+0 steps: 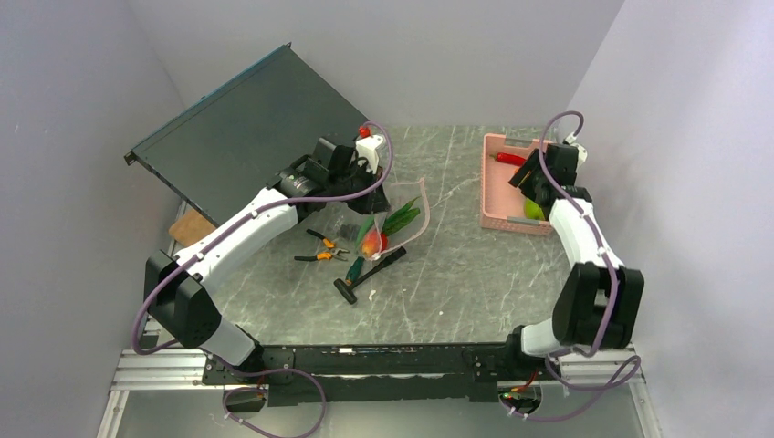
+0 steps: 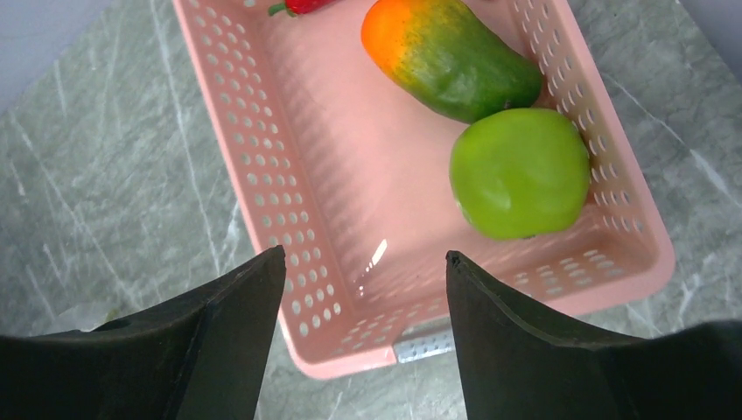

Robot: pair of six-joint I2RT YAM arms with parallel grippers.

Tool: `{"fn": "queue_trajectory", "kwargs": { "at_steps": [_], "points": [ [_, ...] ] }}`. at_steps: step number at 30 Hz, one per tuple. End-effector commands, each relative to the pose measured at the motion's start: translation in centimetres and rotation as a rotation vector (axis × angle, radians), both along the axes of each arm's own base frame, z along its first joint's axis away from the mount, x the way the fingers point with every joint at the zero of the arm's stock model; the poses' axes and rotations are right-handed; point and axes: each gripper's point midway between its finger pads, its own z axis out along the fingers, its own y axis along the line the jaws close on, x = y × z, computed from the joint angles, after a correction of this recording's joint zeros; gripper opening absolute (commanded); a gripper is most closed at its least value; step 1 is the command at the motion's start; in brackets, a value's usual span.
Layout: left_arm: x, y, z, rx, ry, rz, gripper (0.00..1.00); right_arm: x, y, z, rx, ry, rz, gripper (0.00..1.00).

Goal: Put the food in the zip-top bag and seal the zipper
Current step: Pick up the fake fruit from the bin.

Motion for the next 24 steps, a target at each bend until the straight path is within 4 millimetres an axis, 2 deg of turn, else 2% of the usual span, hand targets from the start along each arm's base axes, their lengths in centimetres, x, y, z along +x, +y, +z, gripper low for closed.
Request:
{"fn": "queue_trajectory", "kwargs": {
  "at_steps": [1, 7, 12, 16, 19, 24],
  "points": [
    [0.3, -0.6, 2.7, -0.059, -0.057, -0.014, 0.00, 1.8, -0.9, -1.2, 0.026, 0.056, -0.006, 0.70],
    [0.1, -0.9, 2.8, -0.071, -0.045, -0.027, 0.00, 3.0, -2.9, -3.7, -0.068, 0.159, -0.014, 0.72],
    [0.0, -1.0, 2.7, -0.075, -0.039, -0.032, 0.00, 3.8, -4.1, -4.4, -0.133, 0.198, -0.022, 0.72],
    [0.1, -1.0, 2.5, -0.072, -0.035, -0.032, 0.00, 3.7, -6.1, -4.6, -0.233, 0.243, -0.061, 0.73],
    [0.1, -1.1, 2.3, -0.071, -0.029, -0.034, 0.00, 3.1, -7.2, -5.6, -0.270, 0.327, -0.103, 0.73],
    [0.1, -1.2, 2.2, -0.072, -0.024, -0.035, 0.00, 2.5, -7.0, -7.1, -0.265, 0.356, -0.094, 0.73]
  ]
}}
